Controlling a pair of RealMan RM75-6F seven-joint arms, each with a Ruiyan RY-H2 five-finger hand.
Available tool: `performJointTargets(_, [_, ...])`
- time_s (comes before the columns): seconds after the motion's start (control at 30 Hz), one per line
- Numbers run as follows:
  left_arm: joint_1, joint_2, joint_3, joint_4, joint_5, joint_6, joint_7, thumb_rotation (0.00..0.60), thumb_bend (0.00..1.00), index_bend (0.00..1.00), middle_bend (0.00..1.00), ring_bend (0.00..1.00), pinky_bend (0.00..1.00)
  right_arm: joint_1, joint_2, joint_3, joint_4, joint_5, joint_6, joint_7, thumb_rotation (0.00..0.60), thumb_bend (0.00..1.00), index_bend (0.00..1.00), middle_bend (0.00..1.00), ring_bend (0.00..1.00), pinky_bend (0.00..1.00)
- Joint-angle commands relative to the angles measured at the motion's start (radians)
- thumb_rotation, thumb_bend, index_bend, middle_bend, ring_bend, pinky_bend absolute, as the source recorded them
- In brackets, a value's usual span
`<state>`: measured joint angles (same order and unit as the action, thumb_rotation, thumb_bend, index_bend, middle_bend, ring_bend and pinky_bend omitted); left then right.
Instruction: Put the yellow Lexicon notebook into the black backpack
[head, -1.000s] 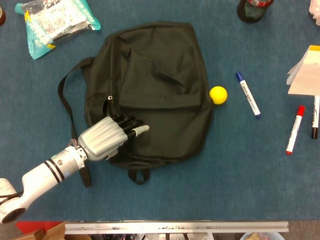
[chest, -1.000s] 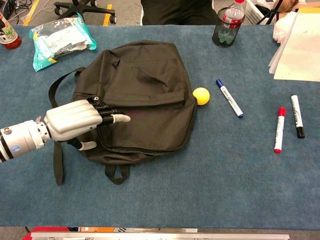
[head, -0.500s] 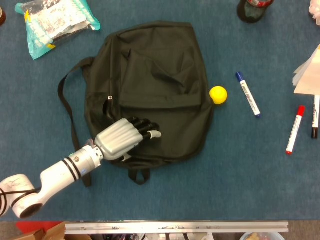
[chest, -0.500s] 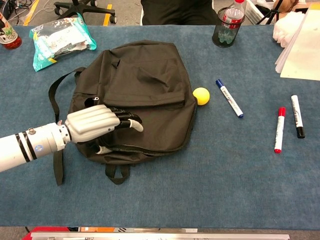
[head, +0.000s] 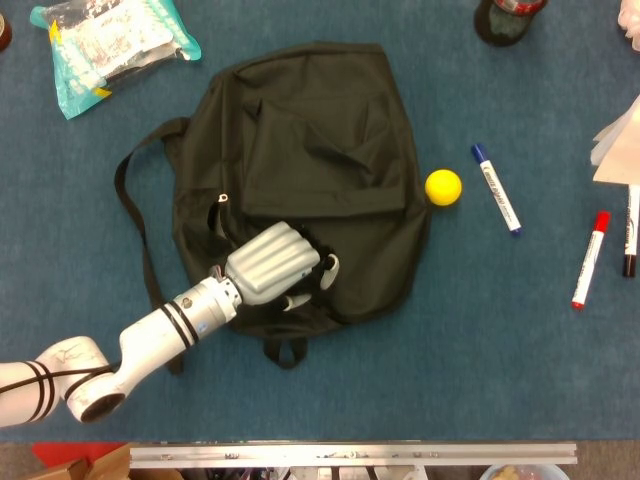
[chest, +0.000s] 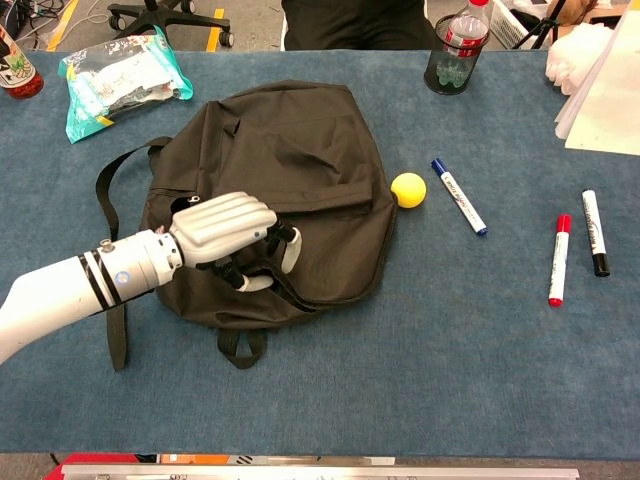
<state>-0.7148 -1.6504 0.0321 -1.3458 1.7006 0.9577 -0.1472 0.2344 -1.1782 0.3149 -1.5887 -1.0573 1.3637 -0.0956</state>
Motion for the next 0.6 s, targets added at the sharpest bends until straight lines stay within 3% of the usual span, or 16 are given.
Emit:
performJointTargets(0.03, [0.002, -0.006, -0.013, 0.005, -0.023, 0.013, -0.018, 0.600, 0.29, 0.62, 0.62, 0.62, 0.68, 0.000, 0.003, 0.000, -0.002, -0.004, -0.001, 0.005, 0.600, 0.63, 0.73, 0.66, 0.49, 0.66])
performJointTargets(0.1, [0.006, 0.000, -0.017, 0.000, -0.035, 0.023, -0.027, 0.600, 0.29, 0.64, 0.64, 0.65, 0.77, -0.001, 0.007, -0.002, -0.006, -0.010, -0.004, 0.011, 0.600, 0.63, 0.74, 0.67, 0.50, 0.66])
performJointTargets(0.27, [0.020, 0.021, -0.023, -0.032, -0.067, 0.045, -0.088, 0.600, 0.30, 0.65, 0.66, 0.68, 0.88, -0.003, 0.032, -0.011, -0.036, -0.025, -0.025, 0.030, 0.600, 0.64, 0.74, 0.67, 0.50, 0.67])
performJointTargets(0.6, [0.029, 0.115, -0.076, -0.189, -0.182, 0.031, -0.250, 0.600, 0.32, 0.67, 0.69, 0.70, 0.91, -0.006, 0.151, -0.036, -0.171, -0.047, -0.155, 0.153, 0.600, 0.67, 0.74, 0.68, 0.51, 0.68])
